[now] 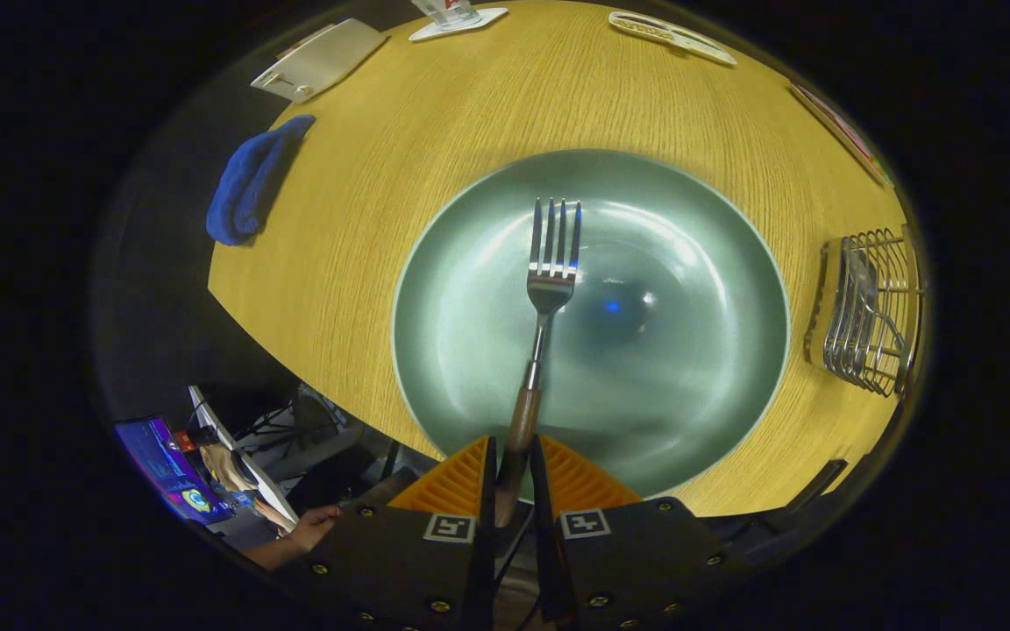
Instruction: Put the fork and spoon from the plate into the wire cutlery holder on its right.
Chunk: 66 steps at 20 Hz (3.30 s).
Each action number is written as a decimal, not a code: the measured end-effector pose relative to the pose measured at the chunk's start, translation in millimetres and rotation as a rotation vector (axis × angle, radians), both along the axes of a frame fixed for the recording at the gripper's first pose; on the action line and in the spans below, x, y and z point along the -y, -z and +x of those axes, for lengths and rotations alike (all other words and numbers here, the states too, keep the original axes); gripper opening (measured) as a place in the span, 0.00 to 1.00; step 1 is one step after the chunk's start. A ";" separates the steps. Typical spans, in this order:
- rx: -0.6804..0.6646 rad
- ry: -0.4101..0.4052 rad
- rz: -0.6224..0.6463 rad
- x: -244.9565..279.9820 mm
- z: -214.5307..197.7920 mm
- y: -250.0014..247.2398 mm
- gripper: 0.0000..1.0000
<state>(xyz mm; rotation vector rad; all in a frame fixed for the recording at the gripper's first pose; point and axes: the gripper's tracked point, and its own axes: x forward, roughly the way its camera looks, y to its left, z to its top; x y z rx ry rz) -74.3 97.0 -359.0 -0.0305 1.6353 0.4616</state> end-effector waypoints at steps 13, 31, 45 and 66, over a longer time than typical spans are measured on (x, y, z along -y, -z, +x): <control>0.068 -0.144 -0.037 21.6 0.5 -1.3 0.02; 0.088 -0.218 -0.117 118.0 20.7 -86.3 0.02; 0.047 -0.213 -0.225 238.0 35.0 -147.5 0.02; -0.195 -0.354 -0.392 292.2 59.3 -141.9 0.02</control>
